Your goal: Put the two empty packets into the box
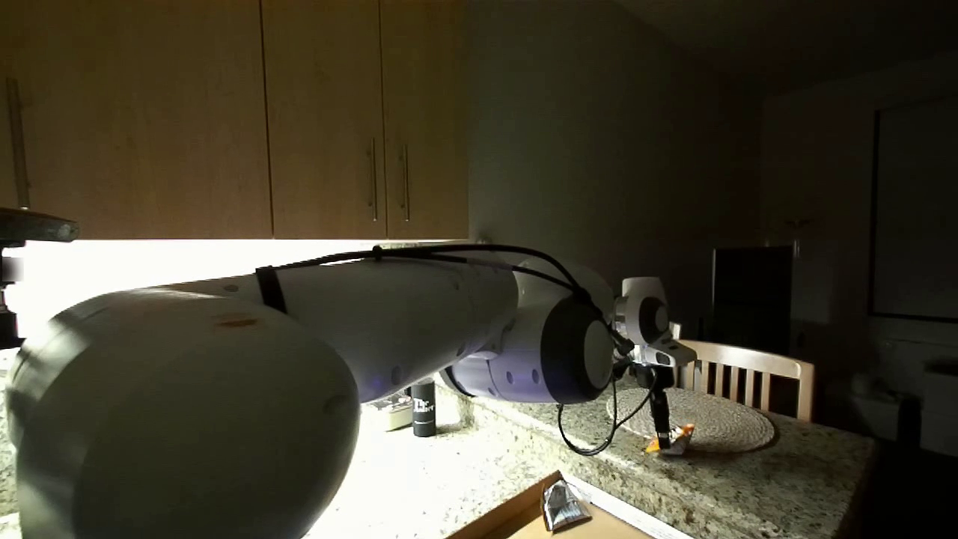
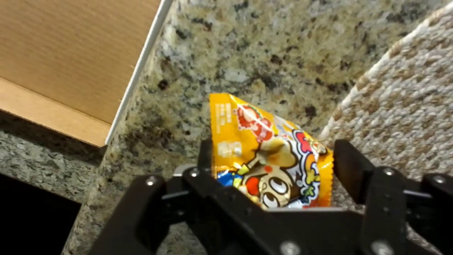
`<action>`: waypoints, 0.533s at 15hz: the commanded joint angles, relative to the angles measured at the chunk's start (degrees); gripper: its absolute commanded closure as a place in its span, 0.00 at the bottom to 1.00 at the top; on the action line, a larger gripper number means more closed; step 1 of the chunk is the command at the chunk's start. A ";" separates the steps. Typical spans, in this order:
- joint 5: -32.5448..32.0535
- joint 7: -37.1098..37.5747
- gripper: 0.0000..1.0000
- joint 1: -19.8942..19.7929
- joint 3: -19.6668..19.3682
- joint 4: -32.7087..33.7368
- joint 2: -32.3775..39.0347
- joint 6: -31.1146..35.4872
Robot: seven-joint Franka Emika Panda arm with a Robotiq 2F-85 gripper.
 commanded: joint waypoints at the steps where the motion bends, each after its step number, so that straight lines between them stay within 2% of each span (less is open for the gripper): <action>1: -0.91 2.02 0.47 -0.61 0.70 -1.40 -0.20 -1.66; 2: 0.50 1.11 0.53 -0.71 0.26 -3.68 -1.38 -2.11; 4: 1.89 -1.11 0.66 -1.99 1.78 -4.31 -1.80 -6.10; 7: 3.98 -5.08 0.83 -3.84 4.28 -2.66 -1.35 -12.30; 8: 4.42 -6.38 0.85 -4.30 5.00 -1.97 -1.20 -14.60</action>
